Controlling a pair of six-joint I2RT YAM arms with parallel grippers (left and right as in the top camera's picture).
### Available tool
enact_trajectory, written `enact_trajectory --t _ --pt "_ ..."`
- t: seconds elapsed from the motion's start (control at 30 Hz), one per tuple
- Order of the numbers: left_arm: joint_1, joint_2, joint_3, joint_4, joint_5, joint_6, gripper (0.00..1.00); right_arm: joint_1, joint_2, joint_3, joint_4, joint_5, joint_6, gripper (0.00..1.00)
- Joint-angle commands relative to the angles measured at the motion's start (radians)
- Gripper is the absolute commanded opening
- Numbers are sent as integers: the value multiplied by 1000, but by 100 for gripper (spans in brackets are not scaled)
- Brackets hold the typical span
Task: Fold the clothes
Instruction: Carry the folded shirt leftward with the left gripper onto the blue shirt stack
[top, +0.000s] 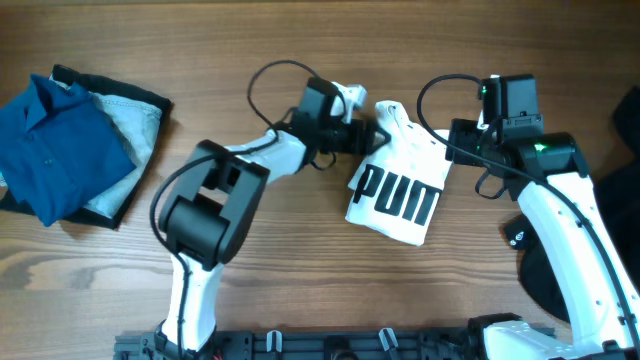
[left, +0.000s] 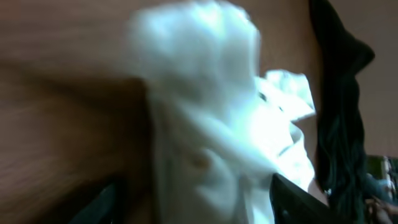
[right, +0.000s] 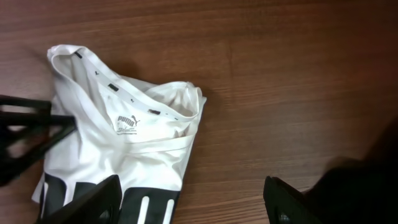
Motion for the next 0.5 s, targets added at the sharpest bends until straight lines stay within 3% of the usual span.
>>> enact_trajectory --t 0.0,0.1,0.23,0.47 --pt "-68 60 -1 2 15 19 45 2 -16 6 -10 -28 19 74" --pt "-74 67 -1 2 16 15 23 2 -16 6 -19 -27 18 74" --pt "-53 63 8 5 20 15 5 2 -16 6 -28 -27 18 74" --pt "124 -105 22 -39 -29 16 4 2 -16 6 -28 -27 18 74"
